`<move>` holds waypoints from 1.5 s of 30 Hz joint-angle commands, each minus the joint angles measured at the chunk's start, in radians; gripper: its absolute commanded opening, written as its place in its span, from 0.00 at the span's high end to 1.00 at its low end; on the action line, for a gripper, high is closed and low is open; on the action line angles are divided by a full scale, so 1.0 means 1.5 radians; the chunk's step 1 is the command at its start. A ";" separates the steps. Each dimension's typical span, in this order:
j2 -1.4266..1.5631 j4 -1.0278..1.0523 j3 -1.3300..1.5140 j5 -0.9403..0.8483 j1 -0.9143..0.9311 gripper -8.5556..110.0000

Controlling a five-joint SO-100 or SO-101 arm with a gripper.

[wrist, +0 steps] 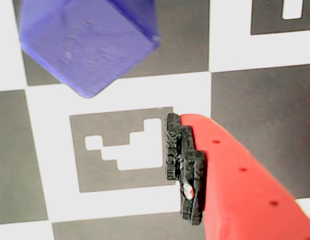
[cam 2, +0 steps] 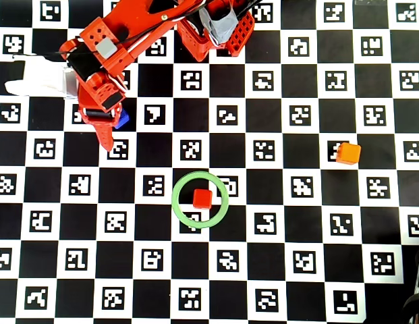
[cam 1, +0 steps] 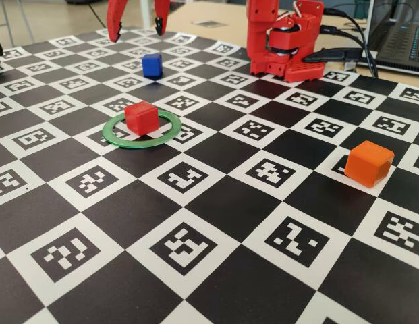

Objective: Grab the red cube then put it in the green circle then put the blue cube on top and finally the orange cube on top

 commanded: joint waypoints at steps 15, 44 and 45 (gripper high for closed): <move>0.089 -0.099 0.092 -0.026 0.029 0.52; 0.019 -0.252 0.195 -0.033 0.045 0.52; 0.018 -0.257 0.199 -0.034 0.045 0.52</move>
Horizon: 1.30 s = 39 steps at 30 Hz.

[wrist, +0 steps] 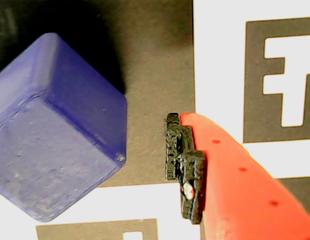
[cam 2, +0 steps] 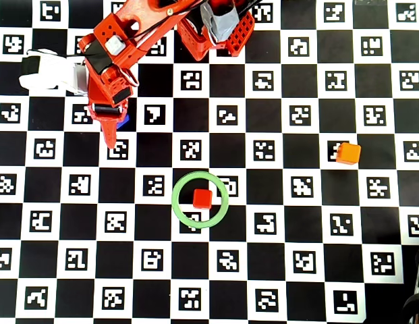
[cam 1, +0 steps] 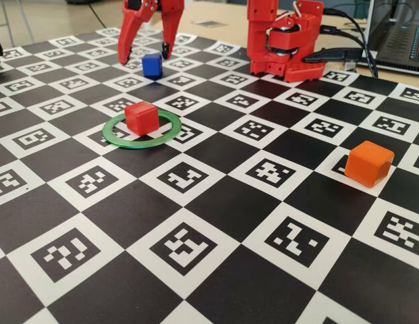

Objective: Grab the red cube then put it in the green circle then put the blue cube on top and finally the orange cube on top

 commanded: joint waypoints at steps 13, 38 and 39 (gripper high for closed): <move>0.000 -0.039 0.011 0.005 0.003 0.52; -0.001 -0.003 0.013 0.193 -0.038 0.53; -0.001 -0.003 0.013 0.207 -0.041 0.53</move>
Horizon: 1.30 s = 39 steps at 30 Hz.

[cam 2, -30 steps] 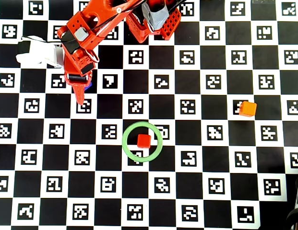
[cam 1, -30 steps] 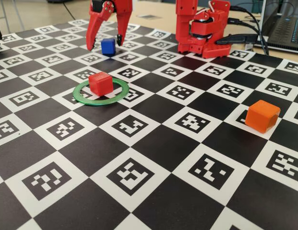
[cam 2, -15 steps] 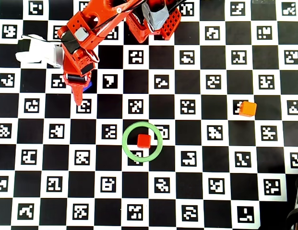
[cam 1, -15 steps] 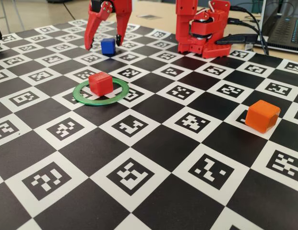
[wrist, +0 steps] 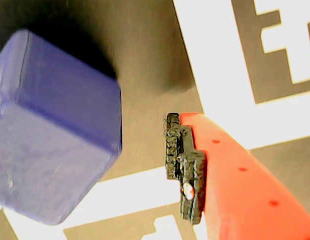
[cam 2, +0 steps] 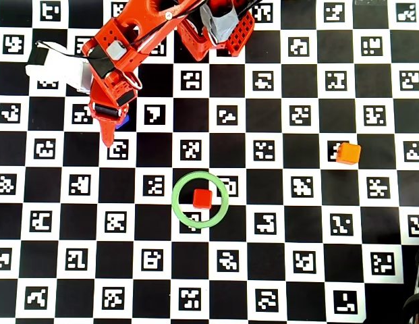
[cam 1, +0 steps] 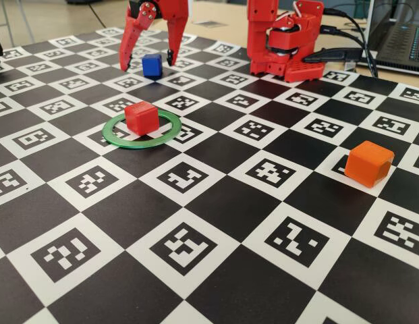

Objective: Grab the red cube then put it in the green circle then put the blue cube on top and finally the orange cube on top

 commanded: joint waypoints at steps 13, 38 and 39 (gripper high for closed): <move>0.004 -0.010 -0.009 0.185 -0.008 0.54; 0.004 -0.034 -0.017 0.344 -0.006 0.54; 0.004 -0.035 -0.017 0.349 -0.006 0.54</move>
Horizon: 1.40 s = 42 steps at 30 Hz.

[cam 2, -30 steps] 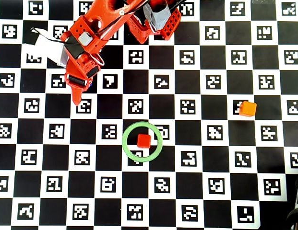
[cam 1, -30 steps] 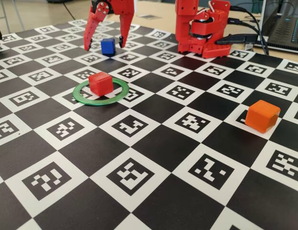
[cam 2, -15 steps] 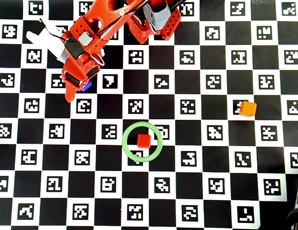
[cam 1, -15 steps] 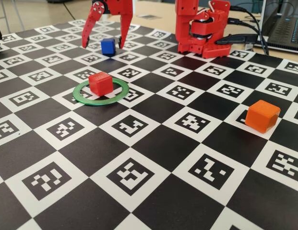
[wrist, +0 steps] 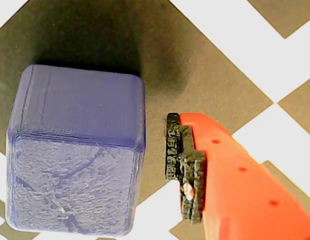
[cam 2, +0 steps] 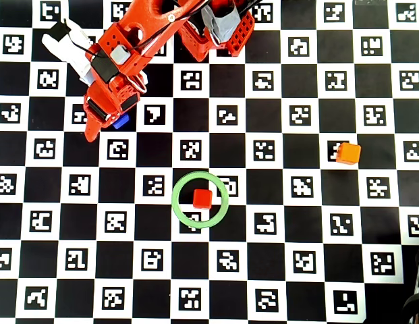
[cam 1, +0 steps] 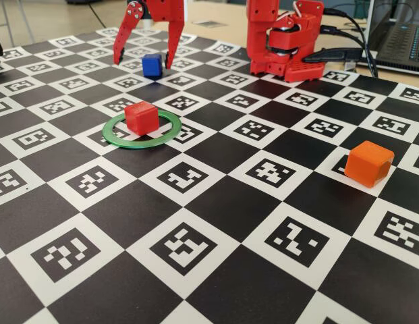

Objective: Grab the red cube then put it in the green circle then put the blue cube on top and finally the orange cube on top

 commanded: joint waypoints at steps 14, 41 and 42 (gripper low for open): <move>0.002 -0.015 -0.017 0.028 -0.005 0.56; 0.004 -0.009 -0.016 0.024 -0.005 0.87; 0.006 -0.007 -0.017 0.024 -0.005 0.87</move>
